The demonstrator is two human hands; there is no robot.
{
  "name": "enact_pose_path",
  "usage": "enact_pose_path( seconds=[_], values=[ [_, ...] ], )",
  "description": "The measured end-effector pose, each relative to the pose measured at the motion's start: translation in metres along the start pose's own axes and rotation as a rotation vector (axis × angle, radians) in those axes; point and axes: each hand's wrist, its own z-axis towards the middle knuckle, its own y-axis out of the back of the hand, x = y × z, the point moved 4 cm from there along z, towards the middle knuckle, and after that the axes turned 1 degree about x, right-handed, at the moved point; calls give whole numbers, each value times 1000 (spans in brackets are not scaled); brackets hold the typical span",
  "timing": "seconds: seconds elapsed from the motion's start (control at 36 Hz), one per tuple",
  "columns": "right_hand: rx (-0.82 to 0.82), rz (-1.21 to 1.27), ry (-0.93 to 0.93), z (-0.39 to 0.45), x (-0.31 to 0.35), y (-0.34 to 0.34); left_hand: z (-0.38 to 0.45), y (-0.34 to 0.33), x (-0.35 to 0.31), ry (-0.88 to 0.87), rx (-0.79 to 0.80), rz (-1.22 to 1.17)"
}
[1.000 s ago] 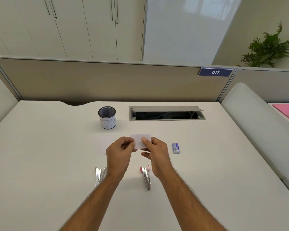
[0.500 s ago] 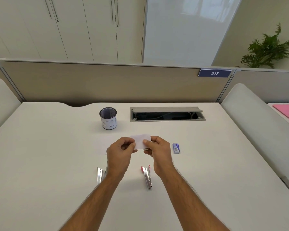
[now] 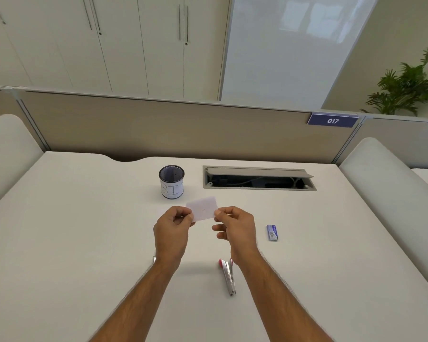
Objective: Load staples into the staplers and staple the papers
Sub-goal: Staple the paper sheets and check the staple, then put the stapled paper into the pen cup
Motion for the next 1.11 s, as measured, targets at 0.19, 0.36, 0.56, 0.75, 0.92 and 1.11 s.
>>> enact_pose_path(
  seconds=[0.19, 0.36, 0.56, 0.75, 0.92, 1.11],
  values=[
    [-30, -261, 181, 19, 15, -28, 24, 18, 12, 84, -5, 135],
    [1, -457, 297, 51, 22, -66, 50, 33, 17, 89, -8, 194],
    [25, -546, 408, 91, 31, -108, 83, 37, 29, 68, 32, 303],
    [41, -660, 451, 128, 26, -146, 125, 34, 29, 15, 103, 445],
    [43, -887, 520, 150, 14, -158, 153, 28, 27, -45, 158, 548],
    [65, -1070, 560, 177, 13, -166, 173, 32, 38, -43, 146, 579]
  ],
)
